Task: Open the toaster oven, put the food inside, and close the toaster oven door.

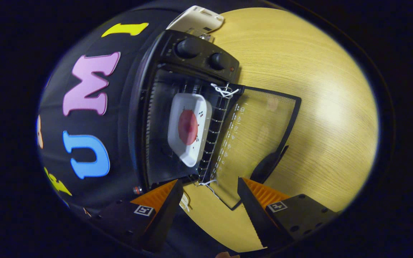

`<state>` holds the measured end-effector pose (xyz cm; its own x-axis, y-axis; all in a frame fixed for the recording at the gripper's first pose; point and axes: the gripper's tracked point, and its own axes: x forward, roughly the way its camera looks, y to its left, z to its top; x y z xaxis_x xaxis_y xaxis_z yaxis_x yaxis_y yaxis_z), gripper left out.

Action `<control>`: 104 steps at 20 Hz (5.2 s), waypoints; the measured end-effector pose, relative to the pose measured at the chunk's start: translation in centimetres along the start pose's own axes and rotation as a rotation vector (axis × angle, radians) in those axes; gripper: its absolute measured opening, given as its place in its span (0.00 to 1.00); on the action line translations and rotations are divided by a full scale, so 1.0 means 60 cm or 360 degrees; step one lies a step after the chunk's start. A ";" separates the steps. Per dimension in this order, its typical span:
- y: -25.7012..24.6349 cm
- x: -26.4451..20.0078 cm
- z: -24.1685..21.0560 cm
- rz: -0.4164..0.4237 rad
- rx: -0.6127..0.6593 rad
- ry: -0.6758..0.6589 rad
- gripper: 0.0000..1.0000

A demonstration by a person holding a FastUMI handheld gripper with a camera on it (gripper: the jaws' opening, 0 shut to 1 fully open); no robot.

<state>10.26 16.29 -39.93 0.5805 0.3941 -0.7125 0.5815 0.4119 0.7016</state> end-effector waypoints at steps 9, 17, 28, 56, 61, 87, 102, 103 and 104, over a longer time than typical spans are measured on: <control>-0.120 -0.052 -0.029 -0.0319 -0.1321 -0.0033 0.99; -0.195 0.029 -0.015 -0.0586 -0.1757 -0.0012 0.99; -0.198 0.082 0.006 -0.0721 -0.1748 0.0026 0.99; 0.146 -0.359 0.037 0.0063 -0.1952 -0.0893 0.99; 0.199 -0.502 0.046 0.0175 -0.1962 -0.1021 0.99; 0.249 -0.721 0.045 0.0382 -0.1955 -0.1231 0.99; 0.256 -0.720 0.046 0.0365 -0.1964 -0.1259 0.98; 0.257 -0.721 0.046 0.0366 -0.1965 -0.1260 0.99; 0.259 -0.720 0.047 0.0367 -0.1967 -0.1264 0.99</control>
<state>-4.17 3.33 1.81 0.9783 0.1735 -0.1130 -0.1684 0.9843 0.0533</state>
